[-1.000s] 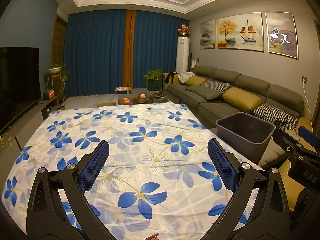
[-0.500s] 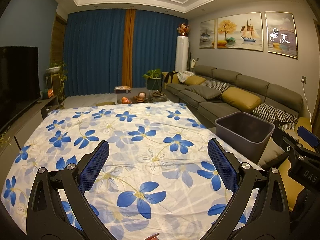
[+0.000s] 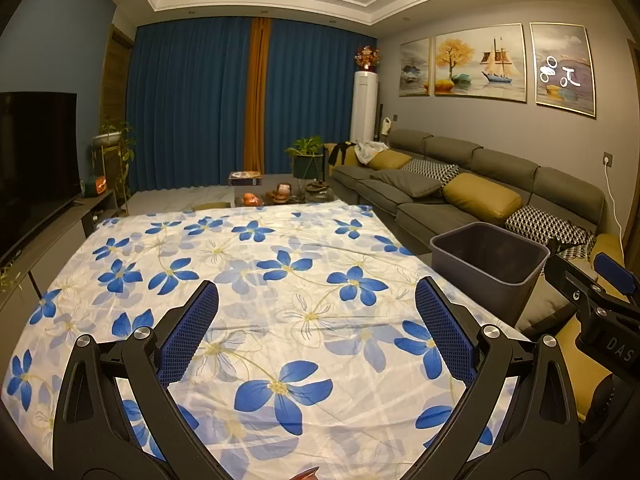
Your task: Collect trash
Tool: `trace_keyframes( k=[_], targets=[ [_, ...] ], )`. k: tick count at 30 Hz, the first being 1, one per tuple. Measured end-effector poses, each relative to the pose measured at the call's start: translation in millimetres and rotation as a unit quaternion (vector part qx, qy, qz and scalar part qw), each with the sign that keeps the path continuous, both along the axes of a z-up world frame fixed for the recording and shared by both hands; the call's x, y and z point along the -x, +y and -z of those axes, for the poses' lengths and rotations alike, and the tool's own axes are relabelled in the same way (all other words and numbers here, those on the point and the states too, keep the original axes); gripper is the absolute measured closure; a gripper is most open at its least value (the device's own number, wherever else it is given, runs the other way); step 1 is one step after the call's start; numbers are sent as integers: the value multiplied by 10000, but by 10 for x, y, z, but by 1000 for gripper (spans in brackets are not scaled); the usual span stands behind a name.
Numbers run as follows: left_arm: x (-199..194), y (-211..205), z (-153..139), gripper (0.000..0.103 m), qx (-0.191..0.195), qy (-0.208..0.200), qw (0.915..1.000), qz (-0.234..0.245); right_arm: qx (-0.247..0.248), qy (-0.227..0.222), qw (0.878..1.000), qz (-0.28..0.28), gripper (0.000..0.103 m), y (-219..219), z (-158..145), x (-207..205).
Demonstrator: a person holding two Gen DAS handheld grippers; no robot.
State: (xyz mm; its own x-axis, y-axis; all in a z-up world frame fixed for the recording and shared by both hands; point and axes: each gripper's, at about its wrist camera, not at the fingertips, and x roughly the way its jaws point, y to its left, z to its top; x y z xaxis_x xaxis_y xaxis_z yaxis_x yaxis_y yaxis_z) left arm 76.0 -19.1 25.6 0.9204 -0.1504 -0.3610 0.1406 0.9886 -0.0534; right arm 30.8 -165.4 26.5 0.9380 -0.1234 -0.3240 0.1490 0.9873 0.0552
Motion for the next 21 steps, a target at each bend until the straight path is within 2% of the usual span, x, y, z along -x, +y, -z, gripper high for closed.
trace_keyframes(
  k=[21],
  targets=[
    [4, 0, -5, 6, 0, -3, 10000, -3, -28, -6, 10000, 20, 6, -35, 8, 30]
  ],
)
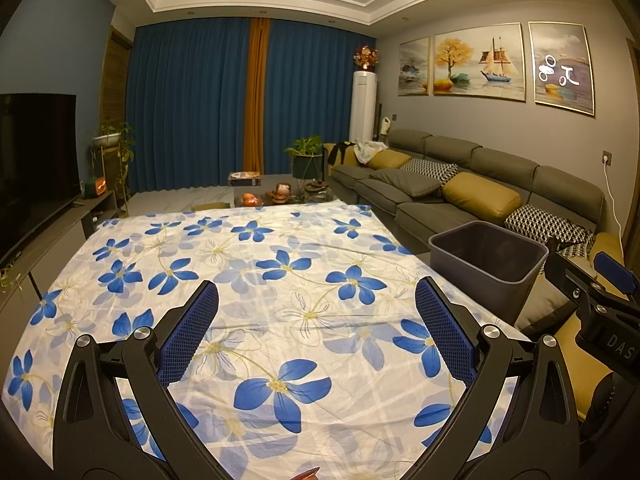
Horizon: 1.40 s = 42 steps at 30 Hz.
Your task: Collect trash
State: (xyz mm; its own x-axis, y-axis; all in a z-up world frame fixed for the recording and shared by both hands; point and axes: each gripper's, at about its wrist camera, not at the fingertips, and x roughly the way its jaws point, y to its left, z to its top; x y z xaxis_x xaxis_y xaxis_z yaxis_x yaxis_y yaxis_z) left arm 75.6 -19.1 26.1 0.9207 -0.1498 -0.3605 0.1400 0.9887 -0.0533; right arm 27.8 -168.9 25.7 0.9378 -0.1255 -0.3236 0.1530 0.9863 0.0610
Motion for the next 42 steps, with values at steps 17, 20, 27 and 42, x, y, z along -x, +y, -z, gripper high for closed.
trace_keyframes(
  k=[17, 20, 27, 42],
  targets=[
    [7, -1, 6, 6, -11, -4, 10000, -3, 4, -8, 10000, 2, 6, 0, -1, -1],
    [23, 3, -2, 6, -15, -17, 10000, -7, 5, -6, 10000, -1, 6, 3, -2, 4],
    [41, 13, -18, 6, -9, -13, 10000, 40, 9, -12, 10000, -12, 6, 8, 1, 4],
    [59, 10, -49, 17, -12, 6, 9999, 126, 1, -26, 10000, -30, 6, 13, -3, 7]
  ],
)
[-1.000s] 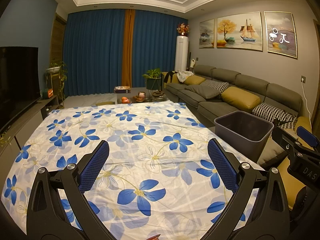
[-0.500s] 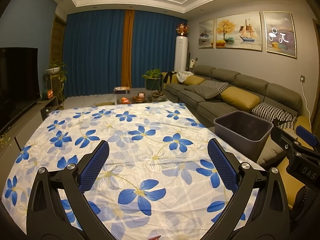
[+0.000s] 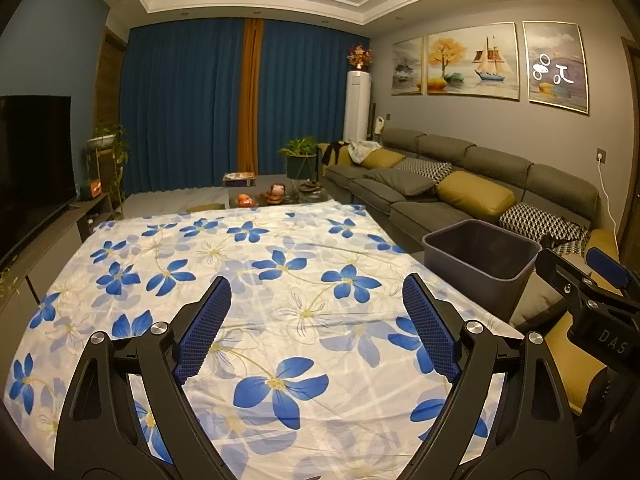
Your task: Collect trash
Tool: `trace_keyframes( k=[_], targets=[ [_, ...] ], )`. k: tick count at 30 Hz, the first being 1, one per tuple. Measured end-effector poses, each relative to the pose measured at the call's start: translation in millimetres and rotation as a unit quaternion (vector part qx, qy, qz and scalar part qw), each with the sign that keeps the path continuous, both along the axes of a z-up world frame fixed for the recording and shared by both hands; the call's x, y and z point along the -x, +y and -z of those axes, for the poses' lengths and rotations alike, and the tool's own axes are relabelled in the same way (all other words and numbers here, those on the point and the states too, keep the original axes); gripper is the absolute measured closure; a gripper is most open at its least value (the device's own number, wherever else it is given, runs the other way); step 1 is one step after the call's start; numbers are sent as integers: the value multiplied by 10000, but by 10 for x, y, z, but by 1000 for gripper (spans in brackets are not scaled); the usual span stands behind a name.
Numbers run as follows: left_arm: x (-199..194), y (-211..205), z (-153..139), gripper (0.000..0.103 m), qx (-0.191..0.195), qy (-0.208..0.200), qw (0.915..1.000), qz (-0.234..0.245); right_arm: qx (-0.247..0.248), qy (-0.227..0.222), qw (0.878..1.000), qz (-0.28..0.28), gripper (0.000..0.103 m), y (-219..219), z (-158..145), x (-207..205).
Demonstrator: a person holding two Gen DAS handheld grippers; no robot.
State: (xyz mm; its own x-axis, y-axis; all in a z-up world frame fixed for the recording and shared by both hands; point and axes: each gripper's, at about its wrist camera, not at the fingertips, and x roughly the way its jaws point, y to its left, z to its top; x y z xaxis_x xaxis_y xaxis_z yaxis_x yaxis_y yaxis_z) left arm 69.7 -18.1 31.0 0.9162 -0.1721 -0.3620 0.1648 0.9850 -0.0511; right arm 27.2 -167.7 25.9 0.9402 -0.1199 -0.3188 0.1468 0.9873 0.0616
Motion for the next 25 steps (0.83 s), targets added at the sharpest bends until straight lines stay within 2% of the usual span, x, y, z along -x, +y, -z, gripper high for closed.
trace_keyframes(
  k=[16, 25],
  targets=[
    [5, 23, -18, 15, -14, -10, 10000, -42, 5, -8, 10000, -13, 6, -4, -21, 0],
    [0, 85, -25, 13, -29, -34, 9996, -272, 3, -24, 10000, -30, 6, 2, -47, -18]
  ],
)
